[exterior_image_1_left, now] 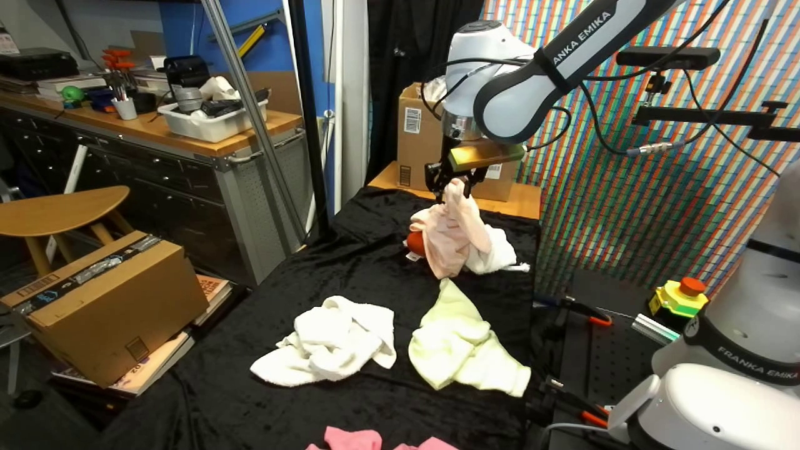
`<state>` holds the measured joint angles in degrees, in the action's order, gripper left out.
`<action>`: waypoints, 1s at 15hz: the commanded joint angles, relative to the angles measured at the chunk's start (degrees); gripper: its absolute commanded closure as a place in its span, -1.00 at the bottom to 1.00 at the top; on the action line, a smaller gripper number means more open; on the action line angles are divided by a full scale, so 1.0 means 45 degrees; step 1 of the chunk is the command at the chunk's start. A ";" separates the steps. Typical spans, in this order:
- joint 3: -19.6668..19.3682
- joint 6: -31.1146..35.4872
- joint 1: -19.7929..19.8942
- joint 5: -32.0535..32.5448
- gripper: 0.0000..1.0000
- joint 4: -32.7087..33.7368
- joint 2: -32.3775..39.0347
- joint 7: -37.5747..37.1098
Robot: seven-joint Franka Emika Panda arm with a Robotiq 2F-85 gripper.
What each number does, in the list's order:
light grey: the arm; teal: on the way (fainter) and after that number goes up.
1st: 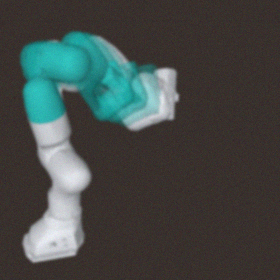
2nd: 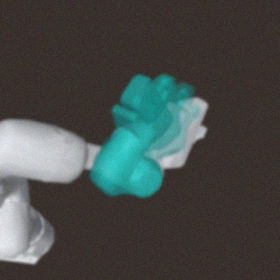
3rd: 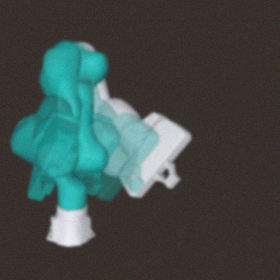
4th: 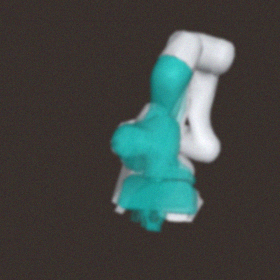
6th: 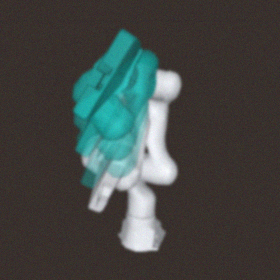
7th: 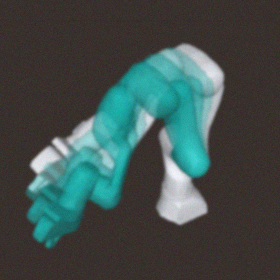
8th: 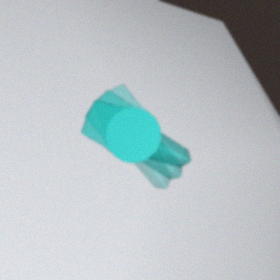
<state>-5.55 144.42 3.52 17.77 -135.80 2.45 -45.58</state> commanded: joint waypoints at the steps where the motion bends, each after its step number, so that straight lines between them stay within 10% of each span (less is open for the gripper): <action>1: 0.0280 -0.0333 -0.0287 -0.0032 -0.99 0.0482 -0.0200 0.0465; 15: 0.2565 -0.0665 -0.2865 -0.1016 -1.00 0.2319 0.2339 0.2191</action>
<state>4.82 142.33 -7.66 16.36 -128.64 9.42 -39.97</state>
